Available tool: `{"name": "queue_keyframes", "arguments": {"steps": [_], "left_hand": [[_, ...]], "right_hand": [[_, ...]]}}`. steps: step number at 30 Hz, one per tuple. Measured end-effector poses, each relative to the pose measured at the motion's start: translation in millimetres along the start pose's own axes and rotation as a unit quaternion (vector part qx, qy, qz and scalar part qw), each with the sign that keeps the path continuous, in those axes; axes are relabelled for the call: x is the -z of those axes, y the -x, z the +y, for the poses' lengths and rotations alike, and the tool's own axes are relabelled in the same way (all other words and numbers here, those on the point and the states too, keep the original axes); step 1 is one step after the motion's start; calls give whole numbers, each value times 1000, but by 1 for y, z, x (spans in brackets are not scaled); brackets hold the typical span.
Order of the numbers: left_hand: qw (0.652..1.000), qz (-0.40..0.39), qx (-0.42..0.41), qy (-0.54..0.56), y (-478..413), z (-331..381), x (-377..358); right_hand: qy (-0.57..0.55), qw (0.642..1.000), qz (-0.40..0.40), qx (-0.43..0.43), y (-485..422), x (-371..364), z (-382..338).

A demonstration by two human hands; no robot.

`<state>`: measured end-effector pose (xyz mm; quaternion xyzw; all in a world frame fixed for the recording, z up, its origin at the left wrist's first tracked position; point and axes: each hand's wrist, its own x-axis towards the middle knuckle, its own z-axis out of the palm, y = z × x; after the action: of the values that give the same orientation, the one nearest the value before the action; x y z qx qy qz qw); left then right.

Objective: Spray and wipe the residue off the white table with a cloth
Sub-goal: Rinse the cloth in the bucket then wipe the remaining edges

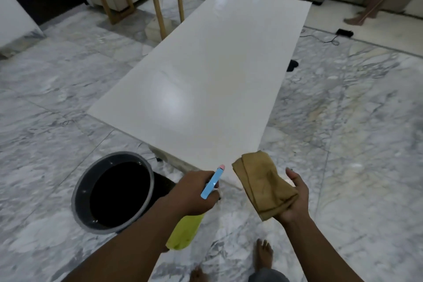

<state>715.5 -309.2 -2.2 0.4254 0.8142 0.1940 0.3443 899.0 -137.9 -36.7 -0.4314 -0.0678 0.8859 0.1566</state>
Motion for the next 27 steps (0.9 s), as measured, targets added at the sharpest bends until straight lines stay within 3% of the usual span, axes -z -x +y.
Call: {"name": "queue_keyframes", "arguments": {"steps": [3,11,17,27], "left_hand": [[998,-28,-32,-36,-32,43,3],[981,-128,-77,-122,-109,138,0],[987,-58,-85,-124,-213,231,13],[989,-39,-75,-124,-360,331,55]], "right_hand": [[-39,999,-17,16,4,-11,-35],[-11,997,-72,23,-16,-20,-132],[66,991,-96,60,-44,-62,-279],[116,983,-123,76,-112,-122,-467]]}}
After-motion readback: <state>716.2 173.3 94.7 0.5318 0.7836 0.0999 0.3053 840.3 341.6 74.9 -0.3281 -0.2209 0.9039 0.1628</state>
